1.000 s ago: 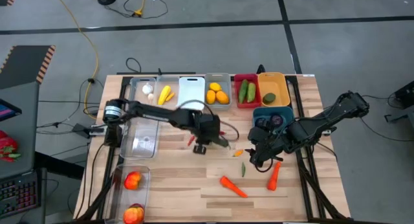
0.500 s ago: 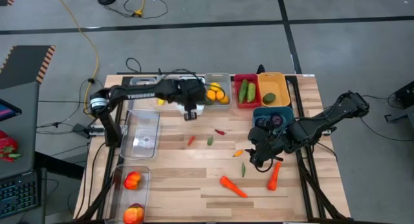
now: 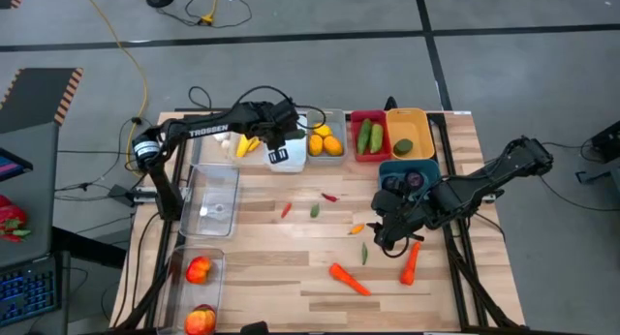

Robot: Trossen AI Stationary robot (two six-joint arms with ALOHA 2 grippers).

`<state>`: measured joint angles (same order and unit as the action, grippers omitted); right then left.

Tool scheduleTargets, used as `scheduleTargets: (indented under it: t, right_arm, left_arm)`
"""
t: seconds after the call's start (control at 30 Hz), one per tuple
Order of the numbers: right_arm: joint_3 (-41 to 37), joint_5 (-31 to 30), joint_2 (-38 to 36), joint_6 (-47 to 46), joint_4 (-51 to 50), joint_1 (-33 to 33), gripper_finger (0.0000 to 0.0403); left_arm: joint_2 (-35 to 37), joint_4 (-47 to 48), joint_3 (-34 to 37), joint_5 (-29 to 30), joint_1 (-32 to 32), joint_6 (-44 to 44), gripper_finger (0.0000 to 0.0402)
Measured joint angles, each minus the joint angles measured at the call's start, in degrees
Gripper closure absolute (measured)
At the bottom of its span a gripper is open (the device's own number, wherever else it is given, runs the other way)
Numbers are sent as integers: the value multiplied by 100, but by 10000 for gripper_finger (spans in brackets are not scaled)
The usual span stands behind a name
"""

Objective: Sort produce into baskets
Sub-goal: Put the bottom left green chili pepper into the white bin, then put the bottom green chili pepper into the white bin

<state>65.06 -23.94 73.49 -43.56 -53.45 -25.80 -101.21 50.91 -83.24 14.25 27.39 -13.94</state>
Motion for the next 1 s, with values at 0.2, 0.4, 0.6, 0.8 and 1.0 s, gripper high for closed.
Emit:
scheduleTargets:
  t: [0.2,0.4,0.6,0.8,1.0]
  right_arm:
    - [0,0,0,5,2,0,83]
    - [0,2,0,33,2,0,78]
    - [0,2,2,47,2,-25,77]
    - [2,2,298,33,21,-221,78]
    - [2,9,1157,-181,91,-282,78]
  left_arm:
    - [-2,1,0,382,-10,5,288]
    - [-2,-9,0,572,-5,12,228]
    - [-2,-23,0,421,-7,16,196]
    - [-2,-23,0,397,-7,22,195]
    - [-4,-26,0,388,-7,22,194]
